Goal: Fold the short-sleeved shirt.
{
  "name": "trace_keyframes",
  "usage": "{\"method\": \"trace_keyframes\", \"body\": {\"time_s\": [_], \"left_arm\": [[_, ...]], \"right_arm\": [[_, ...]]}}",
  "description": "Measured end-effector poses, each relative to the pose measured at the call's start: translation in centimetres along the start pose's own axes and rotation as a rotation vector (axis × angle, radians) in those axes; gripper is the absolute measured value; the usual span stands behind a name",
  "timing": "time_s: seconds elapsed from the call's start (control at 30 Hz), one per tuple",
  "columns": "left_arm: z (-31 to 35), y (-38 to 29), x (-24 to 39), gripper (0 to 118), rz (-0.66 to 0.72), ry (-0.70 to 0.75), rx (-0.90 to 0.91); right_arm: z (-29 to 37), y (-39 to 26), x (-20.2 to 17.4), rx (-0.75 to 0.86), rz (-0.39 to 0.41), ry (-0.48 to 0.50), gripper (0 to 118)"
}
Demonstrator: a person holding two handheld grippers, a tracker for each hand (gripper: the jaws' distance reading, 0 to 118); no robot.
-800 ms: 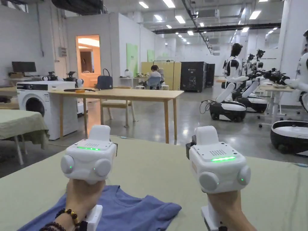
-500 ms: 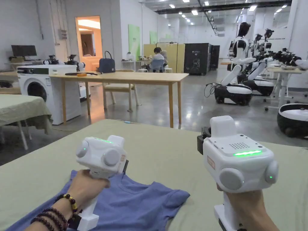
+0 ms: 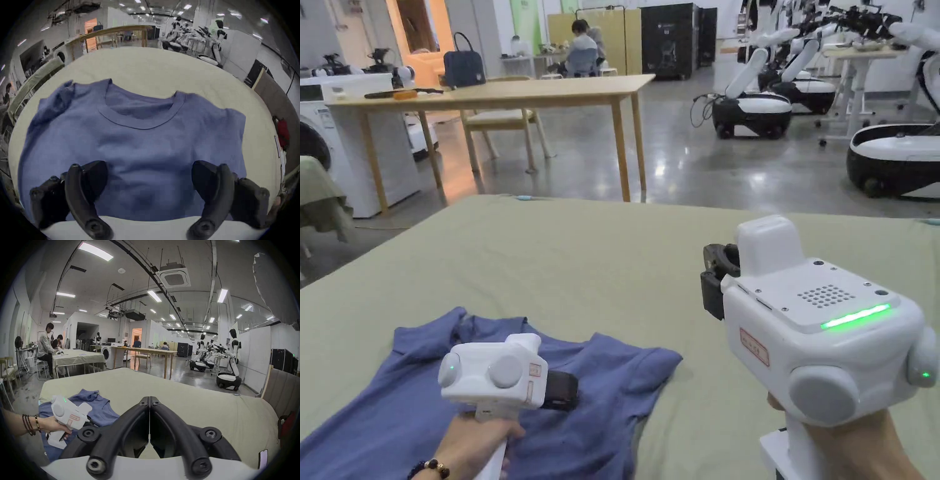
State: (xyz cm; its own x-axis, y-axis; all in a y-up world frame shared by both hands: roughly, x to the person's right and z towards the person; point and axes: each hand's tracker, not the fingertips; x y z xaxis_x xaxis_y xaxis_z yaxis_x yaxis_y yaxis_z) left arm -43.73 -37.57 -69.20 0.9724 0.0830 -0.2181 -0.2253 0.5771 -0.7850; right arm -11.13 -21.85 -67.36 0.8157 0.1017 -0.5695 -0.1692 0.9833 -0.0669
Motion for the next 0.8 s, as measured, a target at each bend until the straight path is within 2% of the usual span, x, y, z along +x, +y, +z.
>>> {"method": "trace_keyframes", "body": {"time_s": [0.13,0.17,0.2,0.27,0.3,0.37,0.5,0.57,0.67,0.73,0.8], "left_arm": [[-0.9,0.3,0.8,110,-0.047,0.041,-0.011],[-0.7,0.4,0.9,107,-0.050,0.043,-0.014],[-0.6,0.8,0.7,97,-0.049,0.047,-0.023],[0.3,0.8,1.1,36,-0.071,0.092,0.024],[0.9,0.8,1.4,0,-0.072,0.094,0.062],[1.8,0.6,1.9,0,-0.093,0.193,0.085],[0.6,1.0,0.9,0,-0.073,0.135,0.046],[1.5,0.9,0.8,0,-0.033,0.109,0.100],[3.6,1.5,0.2,0,0.021,-0.022,0.307],[4.0,3.5,0.0,0,0.051,-0.072,0.290],[4.7,5.0,0.8,0,-0.002,-0.066,0.315]], "right_arm": [[-0.7,-0.9,0.3,-0.024,-0.010,0.003,1],[-0.7,-1.0,0.3,-0.030,-0.018,0.003,1],[-0.9,-1.3,0.3,-0.035,-0.022,0.005,1],[-1.0,-1.7,0.3,-0.044,-0.021,0.004,1],[-1.0,-1.9,0.2,-0.048,-0.021,0.007,1],[-0.9,-2.0,0.2,-0.058,-0.027,0.011,1],[-0.5,-2.1,0.4,-0.058,-0.020,0.015,2],[-0.2,-2.1,0.7,-0.055,-0.011,0.005,2],[0.5,-1.9,1.7,-0.047,-0.045,-0.003,2],[1.5,-1.6,2.5,-0.038,-0.070,-0.007,2],[2.8,-1.2,3.3,-0.028,-0.074,-0.025,2]]}}
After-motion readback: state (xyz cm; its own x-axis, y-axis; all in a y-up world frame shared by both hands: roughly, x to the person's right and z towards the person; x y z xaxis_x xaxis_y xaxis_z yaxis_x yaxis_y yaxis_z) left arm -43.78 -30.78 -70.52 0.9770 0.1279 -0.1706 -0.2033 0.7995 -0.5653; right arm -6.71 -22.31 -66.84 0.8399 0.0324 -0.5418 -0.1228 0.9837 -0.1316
